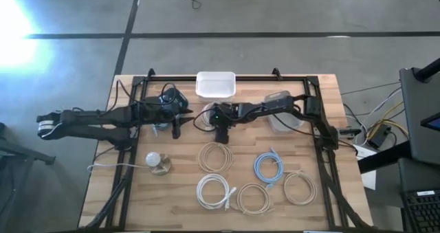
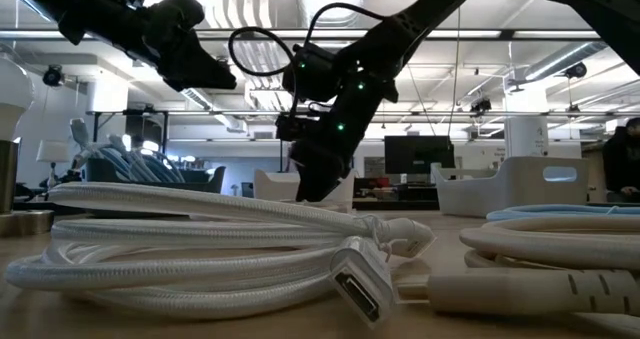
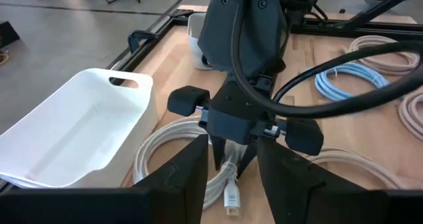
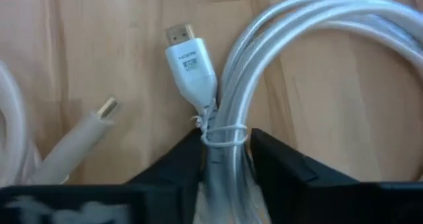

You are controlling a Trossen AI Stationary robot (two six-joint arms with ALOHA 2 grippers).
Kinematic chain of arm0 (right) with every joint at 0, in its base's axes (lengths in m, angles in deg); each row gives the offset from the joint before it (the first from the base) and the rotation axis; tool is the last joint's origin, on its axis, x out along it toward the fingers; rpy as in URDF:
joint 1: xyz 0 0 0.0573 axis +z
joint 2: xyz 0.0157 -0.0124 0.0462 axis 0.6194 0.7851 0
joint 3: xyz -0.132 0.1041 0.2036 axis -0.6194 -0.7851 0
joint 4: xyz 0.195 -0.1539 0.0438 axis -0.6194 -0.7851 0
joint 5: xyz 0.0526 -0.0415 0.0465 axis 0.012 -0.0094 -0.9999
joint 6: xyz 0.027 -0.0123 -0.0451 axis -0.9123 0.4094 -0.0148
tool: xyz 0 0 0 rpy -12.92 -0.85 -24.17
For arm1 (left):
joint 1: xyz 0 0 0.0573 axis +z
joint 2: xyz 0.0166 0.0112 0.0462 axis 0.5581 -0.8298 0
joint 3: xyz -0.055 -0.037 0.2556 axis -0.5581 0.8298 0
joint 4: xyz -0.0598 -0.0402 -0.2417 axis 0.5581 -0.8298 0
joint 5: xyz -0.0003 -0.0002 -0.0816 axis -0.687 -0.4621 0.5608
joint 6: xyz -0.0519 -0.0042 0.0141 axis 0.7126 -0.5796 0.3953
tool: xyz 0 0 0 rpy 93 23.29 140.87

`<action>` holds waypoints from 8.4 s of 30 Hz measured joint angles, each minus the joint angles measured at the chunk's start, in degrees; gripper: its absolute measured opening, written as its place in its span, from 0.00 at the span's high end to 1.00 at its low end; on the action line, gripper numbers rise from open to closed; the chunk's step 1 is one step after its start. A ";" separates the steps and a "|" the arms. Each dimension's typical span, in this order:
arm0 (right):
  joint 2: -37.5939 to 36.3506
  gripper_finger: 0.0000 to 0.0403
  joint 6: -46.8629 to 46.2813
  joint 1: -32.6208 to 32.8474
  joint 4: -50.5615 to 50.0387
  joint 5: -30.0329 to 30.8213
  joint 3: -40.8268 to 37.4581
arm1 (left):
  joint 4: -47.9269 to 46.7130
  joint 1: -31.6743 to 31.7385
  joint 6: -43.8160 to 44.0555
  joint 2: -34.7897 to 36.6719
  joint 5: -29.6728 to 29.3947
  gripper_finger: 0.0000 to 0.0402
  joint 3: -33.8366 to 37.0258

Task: Sort HDMI cables
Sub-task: Put the top white hdmi cable into the white bin, then put the top left brown hdmi cable into the gray bin, then put the white hdmi cable into the white bin

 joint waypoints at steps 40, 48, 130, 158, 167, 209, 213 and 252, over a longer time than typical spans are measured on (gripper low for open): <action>-0.03 0.85 5.49 -10.88 21.66 14.02 2.97 | 2.35 0.00 -0.06 0.02 0.08 0.66 0.00; 1.01 0.84 3.72 -11.62 23.20 15.23 3.32 | 2.34 0.00 -0.06 0.02 0.08 0.66 0.00; -5.69 0.90 -14.05 9.87 -15.59 -1.17 0.11 | -0.69 -0.02 1.69 0.02 0.05 0.66 0.69; -47.69 0.87 -29.38 0.71 -31.23 31.00 -23.26 | 2.68 -0.05 4.07 -0.04 -0.57 0.66 1.88; -59.77 0.87 -42.47 -3.22 -31.11 42.29 -37.13 | 5.64 -0.04 4.05 -0.04 -0.59 0.66 1.88; -56.64 0.77 -57.18 -6.38 -46.84 46.69 -42.91 | 7.39 -0.02 3.12 -0.04 -0.57 0.66 1.88; -56.43 0.68 -57.15 -6.38 -46.43 46.68 -42.88 | 7.42 -0.02 3.14 -0.04 -0.57 0.66 1.88; -54.82 0.68 -20.44 -1.40 -4.42 -0.28 -34.60 | 18.51 -9.08 16.64 -6.95 18.05 0.66 1.79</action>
